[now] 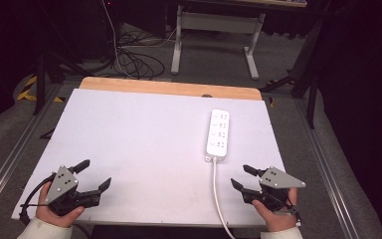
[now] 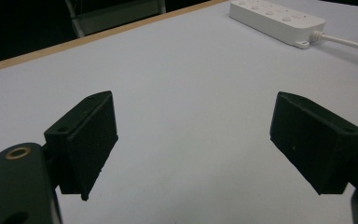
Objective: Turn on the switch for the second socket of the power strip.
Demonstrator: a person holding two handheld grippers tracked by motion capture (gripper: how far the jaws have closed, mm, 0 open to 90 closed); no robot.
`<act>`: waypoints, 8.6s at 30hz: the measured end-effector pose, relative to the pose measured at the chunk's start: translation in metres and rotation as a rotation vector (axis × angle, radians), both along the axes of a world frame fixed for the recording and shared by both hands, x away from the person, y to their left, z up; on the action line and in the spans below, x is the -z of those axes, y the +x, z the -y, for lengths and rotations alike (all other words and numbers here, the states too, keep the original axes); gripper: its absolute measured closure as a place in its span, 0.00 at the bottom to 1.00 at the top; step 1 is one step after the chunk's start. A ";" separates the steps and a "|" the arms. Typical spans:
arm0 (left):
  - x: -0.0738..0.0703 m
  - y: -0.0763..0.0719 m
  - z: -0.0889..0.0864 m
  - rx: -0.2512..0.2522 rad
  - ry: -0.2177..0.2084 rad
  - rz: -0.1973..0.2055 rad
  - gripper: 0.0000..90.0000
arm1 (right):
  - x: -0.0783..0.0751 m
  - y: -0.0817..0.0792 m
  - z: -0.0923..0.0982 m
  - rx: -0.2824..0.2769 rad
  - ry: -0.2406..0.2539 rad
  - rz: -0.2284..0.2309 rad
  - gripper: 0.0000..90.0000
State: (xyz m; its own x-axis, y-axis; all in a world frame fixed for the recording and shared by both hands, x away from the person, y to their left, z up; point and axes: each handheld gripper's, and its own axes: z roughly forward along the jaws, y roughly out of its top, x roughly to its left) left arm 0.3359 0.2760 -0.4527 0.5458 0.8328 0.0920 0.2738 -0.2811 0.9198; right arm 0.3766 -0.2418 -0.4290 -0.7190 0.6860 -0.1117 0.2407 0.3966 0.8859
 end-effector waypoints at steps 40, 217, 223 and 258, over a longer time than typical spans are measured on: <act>0.002 0.002 0.000 -0.012 -0.008 -0.018 0.17 | -0.042 0.059 -0.021 -0.030 -0.071 0.021 0.61; 0.003 0.002 -0.003 -0.033 -0.003 -0.026 0.17 | -0.038 0.128 -0.051 0.090 0.101 -0.047 0.35; 0.003 0.003 -0.003 -0.033 -0.014 -0.028 0.17 | -0.047 0.109 -0.040 0.052 0.121 -0.049 0.25; 0.000 0.003 -0.004 0.008 -0.017 -0.071 0.12 | 0.016 0.025 0.013 -0.063 0.151 -0.086 0.14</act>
